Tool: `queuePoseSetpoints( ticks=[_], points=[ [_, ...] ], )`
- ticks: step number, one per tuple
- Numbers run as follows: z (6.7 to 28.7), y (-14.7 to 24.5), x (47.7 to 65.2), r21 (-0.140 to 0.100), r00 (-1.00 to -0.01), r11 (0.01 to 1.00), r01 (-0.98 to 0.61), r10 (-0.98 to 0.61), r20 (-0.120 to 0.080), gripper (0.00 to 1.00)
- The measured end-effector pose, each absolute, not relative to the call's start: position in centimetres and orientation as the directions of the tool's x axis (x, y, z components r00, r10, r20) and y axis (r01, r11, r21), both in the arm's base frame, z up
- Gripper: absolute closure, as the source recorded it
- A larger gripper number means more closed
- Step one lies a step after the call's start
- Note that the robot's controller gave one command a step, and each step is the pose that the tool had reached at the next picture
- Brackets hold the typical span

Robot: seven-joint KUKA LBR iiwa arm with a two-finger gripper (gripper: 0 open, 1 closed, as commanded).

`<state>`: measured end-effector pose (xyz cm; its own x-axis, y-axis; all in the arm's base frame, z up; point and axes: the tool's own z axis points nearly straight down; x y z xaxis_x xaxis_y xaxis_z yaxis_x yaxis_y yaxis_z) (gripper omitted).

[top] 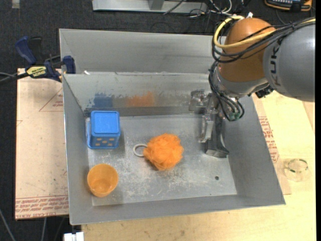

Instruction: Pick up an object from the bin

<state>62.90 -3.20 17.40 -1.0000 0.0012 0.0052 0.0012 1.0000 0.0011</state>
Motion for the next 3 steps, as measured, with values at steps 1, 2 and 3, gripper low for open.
queuePoseSetpoints(
  ticks=[1, 2, 3],
  points=[
    [17.9, -3.2, 63.0, 0.001, -1.000, 1.000, 0.001, 0.001, -0.002, 0.00],
    [19.0, 0.7, 60.9, -0.001, -1.000, 1.000, -0.031, -0.031, 0.002, 0.00],
    [15.8, 2.6, 60.4, 0.004, -0.997, 0.997, -0.076, -0.076, -0.013, 0.00]
  ],
)
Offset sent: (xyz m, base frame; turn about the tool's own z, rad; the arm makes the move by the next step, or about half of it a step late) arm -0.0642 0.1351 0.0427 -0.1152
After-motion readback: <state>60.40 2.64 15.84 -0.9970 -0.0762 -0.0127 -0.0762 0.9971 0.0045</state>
